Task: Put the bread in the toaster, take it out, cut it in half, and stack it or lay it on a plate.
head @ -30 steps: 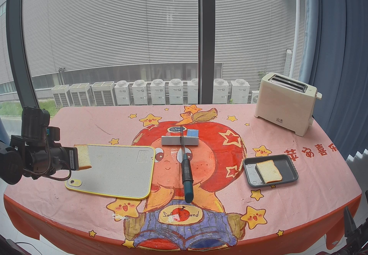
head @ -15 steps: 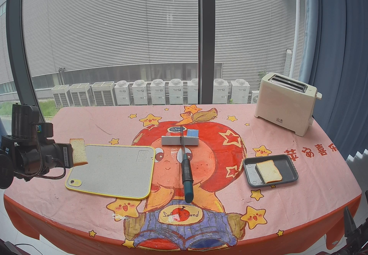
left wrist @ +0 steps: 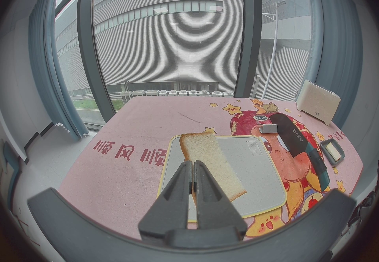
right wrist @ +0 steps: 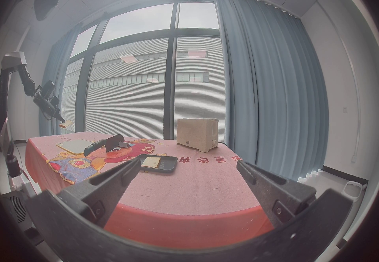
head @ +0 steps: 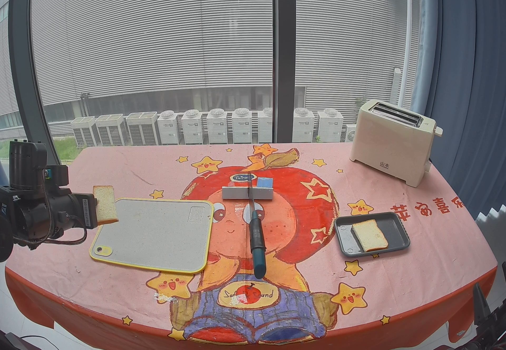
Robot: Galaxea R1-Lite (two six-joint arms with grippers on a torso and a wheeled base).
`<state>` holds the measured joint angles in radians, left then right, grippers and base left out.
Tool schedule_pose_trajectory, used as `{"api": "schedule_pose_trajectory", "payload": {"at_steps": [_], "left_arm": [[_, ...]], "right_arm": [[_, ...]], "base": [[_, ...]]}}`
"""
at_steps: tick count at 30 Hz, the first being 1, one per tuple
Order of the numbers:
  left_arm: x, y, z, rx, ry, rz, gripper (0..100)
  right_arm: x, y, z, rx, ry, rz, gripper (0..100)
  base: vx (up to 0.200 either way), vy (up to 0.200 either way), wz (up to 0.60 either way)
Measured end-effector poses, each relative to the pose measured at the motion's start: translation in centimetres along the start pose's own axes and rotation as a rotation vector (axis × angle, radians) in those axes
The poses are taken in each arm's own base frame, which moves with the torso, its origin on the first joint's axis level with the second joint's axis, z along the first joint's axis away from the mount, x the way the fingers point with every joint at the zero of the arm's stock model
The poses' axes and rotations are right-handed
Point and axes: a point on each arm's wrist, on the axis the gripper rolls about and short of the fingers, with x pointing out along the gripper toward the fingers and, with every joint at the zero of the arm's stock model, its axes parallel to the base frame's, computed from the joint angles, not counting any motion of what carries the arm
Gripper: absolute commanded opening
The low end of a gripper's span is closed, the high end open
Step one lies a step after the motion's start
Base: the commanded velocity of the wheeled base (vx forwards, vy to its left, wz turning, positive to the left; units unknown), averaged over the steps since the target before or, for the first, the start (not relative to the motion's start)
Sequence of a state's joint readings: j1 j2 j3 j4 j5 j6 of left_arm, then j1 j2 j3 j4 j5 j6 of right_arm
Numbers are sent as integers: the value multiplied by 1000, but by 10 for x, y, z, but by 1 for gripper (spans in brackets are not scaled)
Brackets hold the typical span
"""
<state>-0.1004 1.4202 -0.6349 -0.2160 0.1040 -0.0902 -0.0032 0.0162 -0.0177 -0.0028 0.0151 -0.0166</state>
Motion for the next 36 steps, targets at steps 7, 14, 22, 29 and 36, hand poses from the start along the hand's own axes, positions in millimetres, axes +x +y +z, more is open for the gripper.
{"api": "schedule_pose_trajectory", "payload": {"at_steps": [7, 14, 22, 29, 36], "left_arm": [[-2, 0, 1, 2, -7, -5, 0], [-3, -5, 1, 10, -12, -24, 0], [-4, -8, -1, 19, -11, -36, 0], [-6, -9, -1, 22, -14, -41, 0], [-6, -9, -1, 21, -16, -44, 0]], "right_arm": [[0, 0, 0, 0, 0, 0, 100], [0, 0, 0, 0, 0, 0, 100], [0, 0, 0, -1, 0, 1, 100], [0, 0, 0, -2, 0, 3, 100], [0, 0, 0, -2, 1, 3, 100]], "base": [[0, 0, 0], [0, 0, 0], [0, 0, 0], [0, 0, 0], [0, 0, 0]]}}
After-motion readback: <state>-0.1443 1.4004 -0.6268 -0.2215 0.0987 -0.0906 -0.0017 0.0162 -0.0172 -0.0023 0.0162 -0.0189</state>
